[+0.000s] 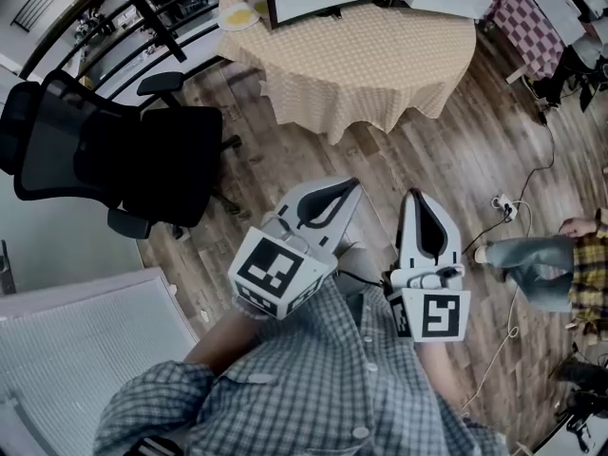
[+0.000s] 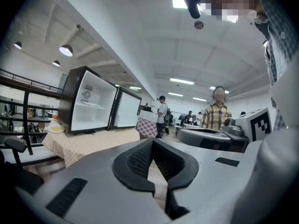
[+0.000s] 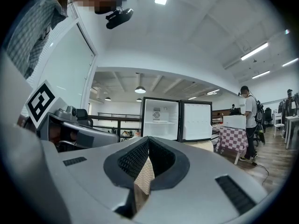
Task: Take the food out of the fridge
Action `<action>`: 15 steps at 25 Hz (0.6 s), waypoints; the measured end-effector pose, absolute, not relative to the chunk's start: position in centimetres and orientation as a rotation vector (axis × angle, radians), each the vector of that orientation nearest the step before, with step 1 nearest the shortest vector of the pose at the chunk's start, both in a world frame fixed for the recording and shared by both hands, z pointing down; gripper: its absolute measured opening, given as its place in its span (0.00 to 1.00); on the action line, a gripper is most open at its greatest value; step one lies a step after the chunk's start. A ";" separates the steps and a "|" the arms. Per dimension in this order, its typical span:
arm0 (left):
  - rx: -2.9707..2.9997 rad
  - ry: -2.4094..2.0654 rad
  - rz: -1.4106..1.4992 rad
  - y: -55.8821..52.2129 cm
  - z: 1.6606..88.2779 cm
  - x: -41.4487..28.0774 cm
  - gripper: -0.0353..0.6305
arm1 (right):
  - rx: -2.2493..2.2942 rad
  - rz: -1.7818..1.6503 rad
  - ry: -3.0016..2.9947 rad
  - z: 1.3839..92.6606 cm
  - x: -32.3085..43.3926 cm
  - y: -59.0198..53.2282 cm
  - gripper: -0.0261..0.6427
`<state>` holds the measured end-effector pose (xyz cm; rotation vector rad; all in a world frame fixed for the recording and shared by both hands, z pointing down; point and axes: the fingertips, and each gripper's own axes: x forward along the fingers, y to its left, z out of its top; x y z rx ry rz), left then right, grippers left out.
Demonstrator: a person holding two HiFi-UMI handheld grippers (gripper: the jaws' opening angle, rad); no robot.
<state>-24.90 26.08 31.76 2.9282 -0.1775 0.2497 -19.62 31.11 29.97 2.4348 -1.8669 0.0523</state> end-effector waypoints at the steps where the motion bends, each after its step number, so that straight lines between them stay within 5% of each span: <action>1: 2.927 -0.171 0.249 26.0 31.8 -24.7 0.06 | 2.440 0.054 -1.857 30.1 -19.3 31.1 0.05; 15: 2.945 -0.241 0.253 22.0 32.1 -17.1 0.06 | 2.413 0.038 -1.888 30.8 -11.0 27.0 0.05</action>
